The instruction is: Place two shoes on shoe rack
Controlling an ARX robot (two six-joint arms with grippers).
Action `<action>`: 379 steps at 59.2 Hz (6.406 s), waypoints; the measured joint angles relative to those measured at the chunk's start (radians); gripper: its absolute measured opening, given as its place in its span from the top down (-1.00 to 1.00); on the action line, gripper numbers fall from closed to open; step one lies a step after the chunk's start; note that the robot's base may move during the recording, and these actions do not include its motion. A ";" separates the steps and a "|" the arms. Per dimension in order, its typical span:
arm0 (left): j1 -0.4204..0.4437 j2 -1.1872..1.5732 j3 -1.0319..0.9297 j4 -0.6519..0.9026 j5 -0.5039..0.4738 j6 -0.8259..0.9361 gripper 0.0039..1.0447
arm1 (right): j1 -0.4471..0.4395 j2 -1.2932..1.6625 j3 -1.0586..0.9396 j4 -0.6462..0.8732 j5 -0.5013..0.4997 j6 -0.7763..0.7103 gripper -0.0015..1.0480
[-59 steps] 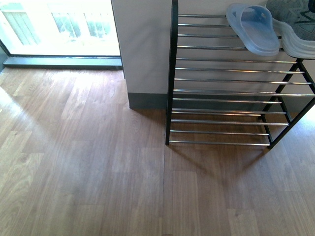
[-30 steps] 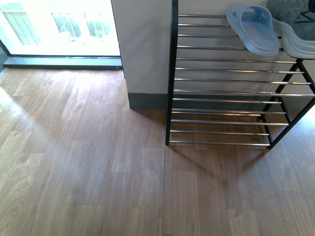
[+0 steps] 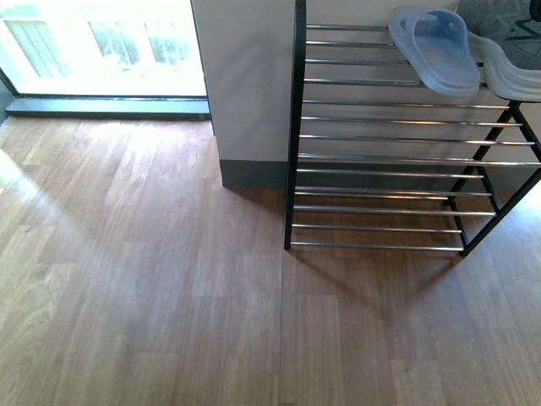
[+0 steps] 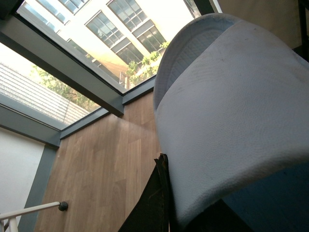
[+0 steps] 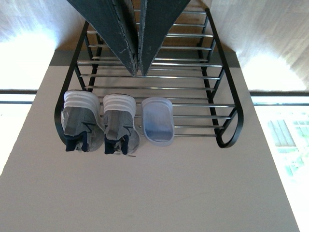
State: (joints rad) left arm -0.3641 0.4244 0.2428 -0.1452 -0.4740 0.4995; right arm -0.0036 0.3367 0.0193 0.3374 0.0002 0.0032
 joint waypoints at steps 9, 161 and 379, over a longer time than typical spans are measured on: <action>0.000 0.000 0.000 0.000 0.000 0.000 0.97 | 0.000 -0.076 0.000 -0.075 0.000 0.000 0.97; 0.082 1.598 1.090 0.293 0.406 -0.097 0.97 | 0.002 -0.332 0.000 -0.335 0.000 -0.001 -0.82; 0.345 -0.212 -0.183 0.298 0.459 -0.509 0.98 | 0.002 -0.332 0.000 -0.335 0.000 -0.001 -0.82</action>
State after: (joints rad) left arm -0.0193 0.2123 0.0601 0.1528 -0.0154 -0.0097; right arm -0.0017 0.0048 0.0193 0.0025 0.0002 0.0025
